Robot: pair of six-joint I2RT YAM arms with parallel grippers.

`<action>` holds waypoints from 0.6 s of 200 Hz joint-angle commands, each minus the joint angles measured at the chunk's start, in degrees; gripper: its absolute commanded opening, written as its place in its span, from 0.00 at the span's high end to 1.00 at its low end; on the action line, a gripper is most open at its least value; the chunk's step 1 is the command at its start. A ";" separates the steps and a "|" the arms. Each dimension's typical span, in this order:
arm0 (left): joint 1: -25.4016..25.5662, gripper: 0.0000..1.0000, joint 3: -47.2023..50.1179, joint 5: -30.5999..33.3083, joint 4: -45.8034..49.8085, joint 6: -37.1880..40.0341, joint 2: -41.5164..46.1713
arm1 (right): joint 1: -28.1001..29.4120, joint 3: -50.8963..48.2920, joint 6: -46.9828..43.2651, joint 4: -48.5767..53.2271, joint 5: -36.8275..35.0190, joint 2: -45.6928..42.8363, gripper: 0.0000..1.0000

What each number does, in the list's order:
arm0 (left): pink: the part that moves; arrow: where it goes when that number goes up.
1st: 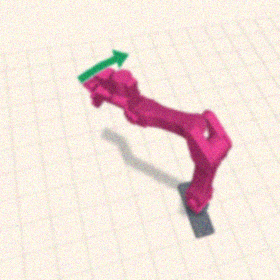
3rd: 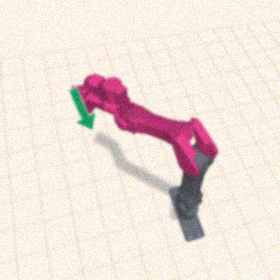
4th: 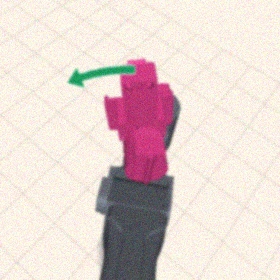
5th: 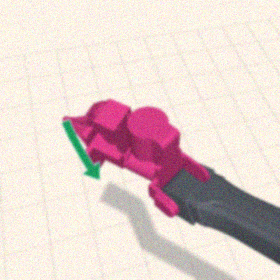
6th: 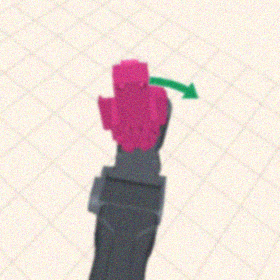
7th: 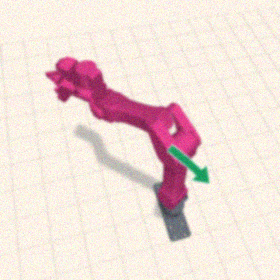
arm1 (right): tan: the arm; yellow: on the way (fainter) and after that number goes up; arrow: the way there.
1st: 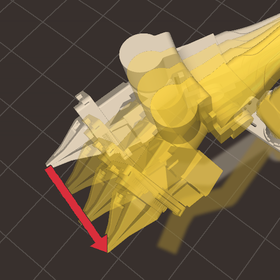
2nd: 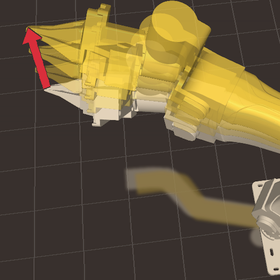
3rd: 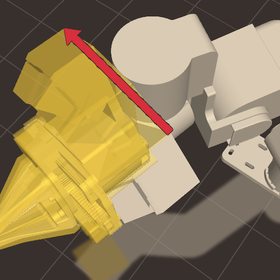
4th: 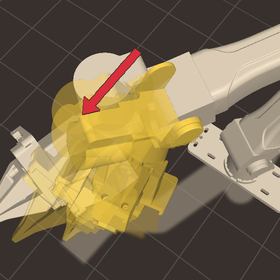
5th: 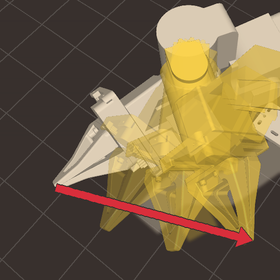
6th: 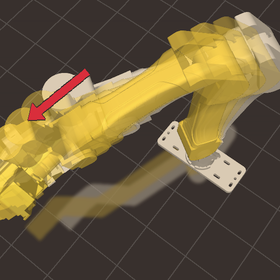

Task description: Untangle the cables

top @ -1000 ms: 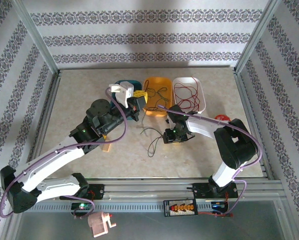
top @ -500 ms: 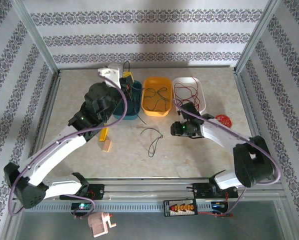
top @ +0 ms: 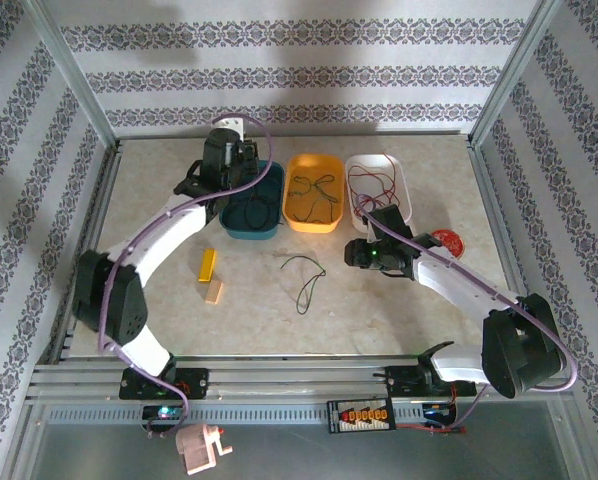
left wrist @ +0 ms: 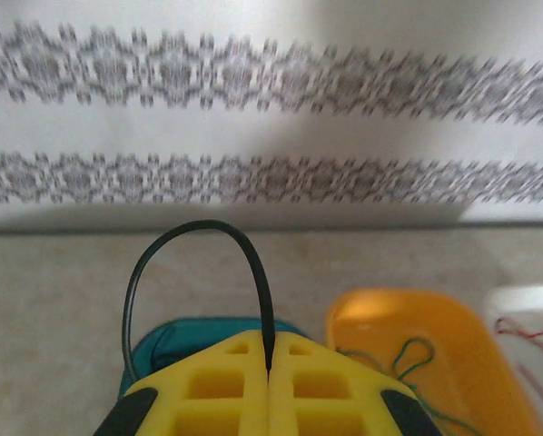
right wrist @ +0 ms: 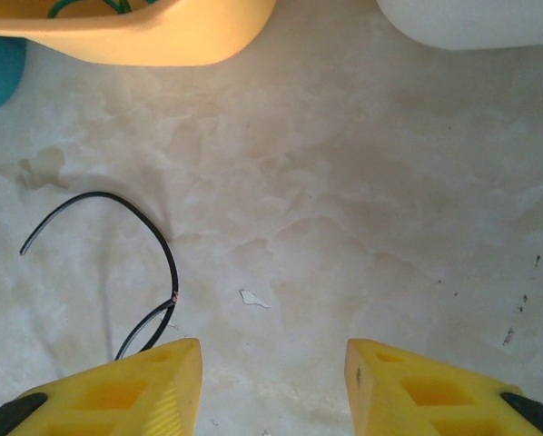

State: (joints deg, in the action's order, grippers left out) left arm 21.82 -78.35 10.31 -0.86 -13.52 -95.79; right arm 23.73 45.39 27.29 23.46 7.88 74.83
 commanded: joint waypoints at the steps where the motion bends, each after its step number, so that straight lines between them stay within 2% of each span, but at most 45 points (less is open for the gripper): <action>1: -0.18 0.95 -2.32 -2.59 3.65 -1.93 -3.63 | -0.70 -0.52 0.68 0.61 -1.20 -2.03 0.54; 38: -0.20 0.66 -1.17 -3.20 4.37 -5.64 -6.67 | -0.71 -0.56 -0.24 1.47 -1.20 -2.71 0.54; 49: -0.19 0.49 -0.93 -2.67 4.57 -5.75 -6.26 | -0.78 -0.47 -0.47 1.67 -1.11 -2.75 0.54; 77: 0.11 0.28 -0.48 -3.94 5.39 -3.83 -2.10 | -0.79 -0.21 -0.73 1.69 -1.11 -2.76 0.54; 92: 0.80 0.22 1.62 -7.59 5.61 -1.94 1.83 | -0.80 0.05 -0.82 1.69 -1.20 -2.54 0.54; 120: 3.98 0.19 8.82 -20.12 8.89 2.08 9.07 | -0.88 0.40 -0.79 1.50 -1.43 -1.81 0.54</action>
State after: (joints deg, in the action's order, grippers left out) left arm 22.70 -74.37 1.74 4.40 -15.73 -93.56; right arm 23.35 45.34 27.03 24.03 7.75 72.88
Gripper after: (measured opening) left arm 0.800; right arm 0.456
